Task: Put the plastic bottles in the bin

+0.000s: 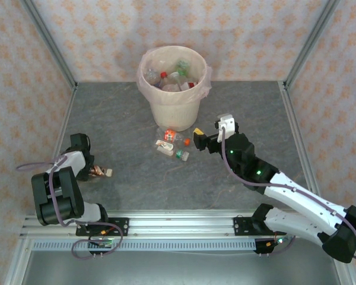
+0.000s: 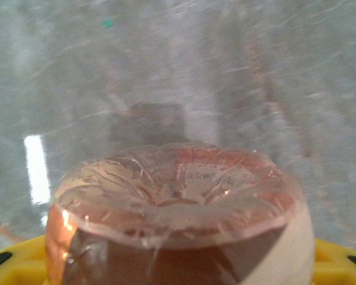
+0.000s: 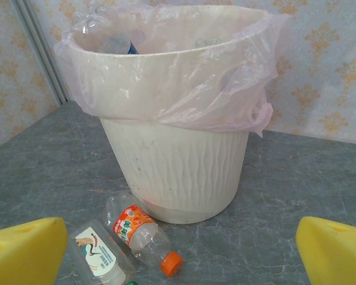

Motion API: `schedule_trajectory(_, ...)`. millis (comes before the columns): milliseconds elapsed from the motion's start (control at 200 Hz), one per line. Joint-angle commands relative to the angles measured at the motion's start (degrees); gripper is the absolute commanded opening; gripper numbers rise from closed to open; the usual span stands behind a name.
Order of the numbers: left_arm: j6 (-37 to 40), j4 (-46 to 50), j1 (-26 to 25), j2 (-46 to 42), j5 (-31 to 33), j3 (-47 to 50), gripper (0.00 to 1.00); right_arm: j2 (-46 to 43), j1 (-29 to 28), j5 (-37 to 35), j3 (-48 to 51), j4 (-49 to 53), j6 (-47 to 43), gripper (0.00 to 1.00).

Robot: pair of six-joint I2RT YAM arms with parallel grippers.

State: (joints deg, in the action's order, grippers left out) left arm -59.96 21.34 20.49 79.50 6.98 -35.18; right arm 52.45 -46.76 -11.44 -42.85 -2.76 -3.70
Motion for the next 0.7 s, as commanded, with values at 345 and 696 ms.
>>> schedule_trajectory(345, 18.5, -1.9, -25.4, -14.4, 10.9, -23.3, 0.48, 0.0, 0.3, -10.6, 0.8, -1.3, 10.4, 0.99)
schedule_trajectory(696, 37.1, -16.1, -44.6, -1.4, 6.0, -53.1, 0.49, -1.0, 0.3, -13.6, 2.7, -2.9, 14.0, 0.99)
